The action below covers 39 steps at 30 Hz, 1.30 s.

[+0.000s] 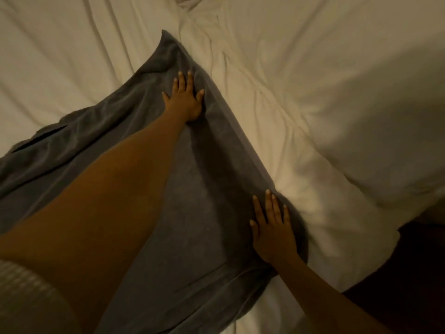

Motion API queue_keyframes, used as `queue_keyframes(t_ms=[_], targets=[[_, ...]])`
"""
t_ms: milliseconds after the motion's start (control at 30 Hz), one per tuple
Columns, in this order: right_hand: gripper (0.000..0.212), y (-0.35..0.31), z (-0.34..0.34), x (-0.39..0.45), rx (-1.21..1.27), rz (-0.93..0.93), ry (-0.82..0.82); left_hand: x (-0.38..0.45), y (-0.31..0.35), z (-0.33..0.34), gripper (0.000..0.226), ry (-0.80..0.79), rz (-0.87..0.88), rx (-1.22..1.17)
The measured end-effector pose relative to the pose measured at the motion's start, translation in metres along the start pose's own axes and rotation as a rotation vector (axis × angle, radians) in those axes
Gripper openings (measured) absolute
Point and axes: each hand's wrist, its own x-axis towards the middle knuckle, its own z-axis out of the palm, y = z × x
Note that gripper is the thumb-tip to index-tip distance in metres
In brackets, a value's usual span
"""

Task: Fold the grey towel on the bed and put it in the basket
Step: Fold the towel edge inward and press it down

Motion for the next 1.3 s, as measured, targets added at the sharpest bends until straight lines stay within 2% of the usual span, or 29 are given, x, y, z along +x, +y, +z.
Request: queue_keyframes(t_ms=[200, 400, 600, 733, 867, 1067, 1300], targets=[[0.066, 0.004, -0.012, -0.002, -0.063, -0.043, -0.067, -0.053, 0.003, 0.006, 0.064, -0.03, 0.03, 0.037], [0.069, 0.016, -0.027, -0.017, -0.108, -0.108, -0.128, -0.143, -0.011, 0.064, 0.064, -0.065, -0.024, 0.022], [0.084, 0.027, -0.03, -0.047, -0.175, -0.145, -0.217, -0.258, -0.03, 0.114, 0.07, -0.117, -0.091, -0.037], [0.073, 0.035, -0.029, -0.053, -0.199, -0.196, -0.252, -0.32, -0.043, 0.138, 0.068, -0.16, -0.141, -0.041], [0.063, 0.032, -0.028, -0.058, -0.171, -0.215, -0.226, -0.351, -0.053, 0.153, 0.065, -0.163, -0.158, -0.036], [0.072, 0.018, -0.019, -0.07, -0.146, -0.208, -0.171, -0.368, -0.07, 0.164, 0.065, -0.112, -0.155, -0.057], [0.074, 0.002, -0.009, -0.087, -0.166, -0.337, -0.173, -0.413, -0.106, 0.17, 0.065, -0.117, -0.26, -0.109]])
